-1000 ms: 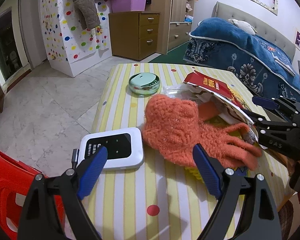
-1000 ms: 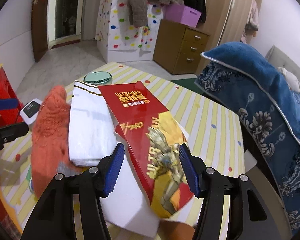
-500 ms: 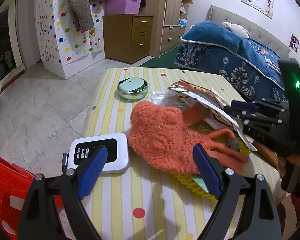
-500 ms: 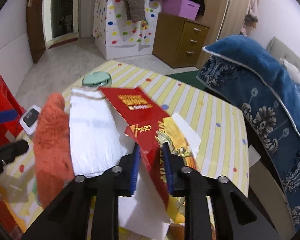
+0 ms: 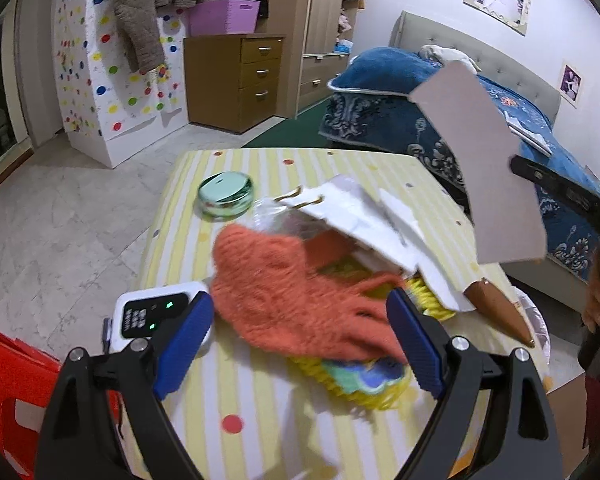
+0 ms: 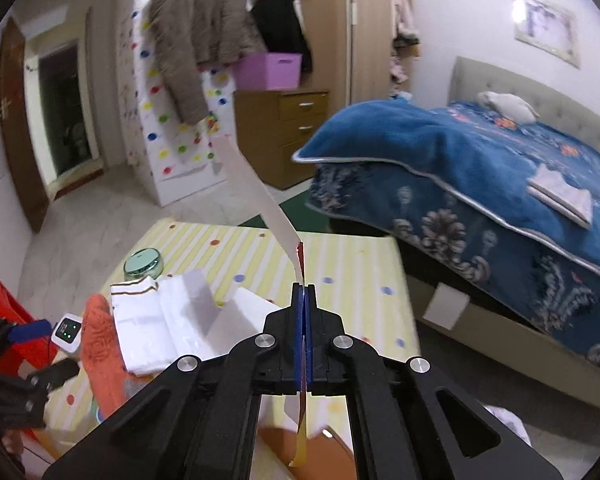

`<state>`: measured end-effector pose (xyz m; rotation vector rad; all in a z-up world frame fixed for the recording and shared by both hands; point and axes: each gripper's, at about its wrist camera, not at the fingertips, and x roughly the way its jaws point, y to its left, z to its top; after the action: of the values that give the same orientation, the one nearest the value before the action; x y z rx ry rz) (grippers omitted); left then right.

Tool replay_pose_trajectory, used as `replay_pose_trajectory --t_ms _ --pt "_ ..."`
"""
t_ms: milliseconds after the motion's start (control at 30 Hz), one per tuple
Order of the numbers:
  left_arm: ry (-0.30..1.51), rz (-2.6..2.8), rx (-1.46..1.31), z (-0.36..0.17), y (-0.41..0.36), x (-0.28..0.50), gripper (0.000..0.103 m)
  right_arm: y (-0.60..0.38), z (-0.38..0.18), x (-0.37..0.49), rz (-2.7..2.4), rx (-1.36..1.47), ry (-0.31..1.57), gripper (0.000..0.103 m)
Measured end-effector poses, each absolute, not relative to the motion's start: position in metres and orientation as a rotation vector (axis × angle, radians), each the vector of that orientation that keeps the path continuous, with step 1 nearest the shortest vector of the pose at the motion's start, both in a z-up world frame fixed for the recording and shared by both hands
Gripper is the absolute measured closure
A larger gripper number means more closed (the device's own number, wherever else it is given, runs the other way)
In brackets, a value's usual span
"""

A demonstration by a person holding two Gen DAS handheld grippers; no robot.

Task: Collect trash
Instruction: 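Grasp the thin white card edge with the right tool and lift it, then grasp the white gold-striped bag with the left tool while the right tool holds the card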

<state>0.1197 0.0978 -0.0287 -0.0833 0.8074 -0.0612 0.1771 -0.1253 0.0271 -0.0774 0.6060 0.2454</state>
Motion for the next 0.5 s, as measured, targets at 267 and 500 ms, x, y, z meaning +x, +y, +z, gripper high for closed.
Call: replay_pose_trajectory --t_ms 267,500 --pt "0.847 -0.095 -0.07 -0.029 0.058 0.148 0.02 -0.181 0.024 0.125 0.229 0.03 0.626 0.103" --pt "0.956 -0.087 -0.17 -0.053 0.054 0.19 0.055 -0.21 0.014 0.093 0.197 0.068 0.636 0.103"
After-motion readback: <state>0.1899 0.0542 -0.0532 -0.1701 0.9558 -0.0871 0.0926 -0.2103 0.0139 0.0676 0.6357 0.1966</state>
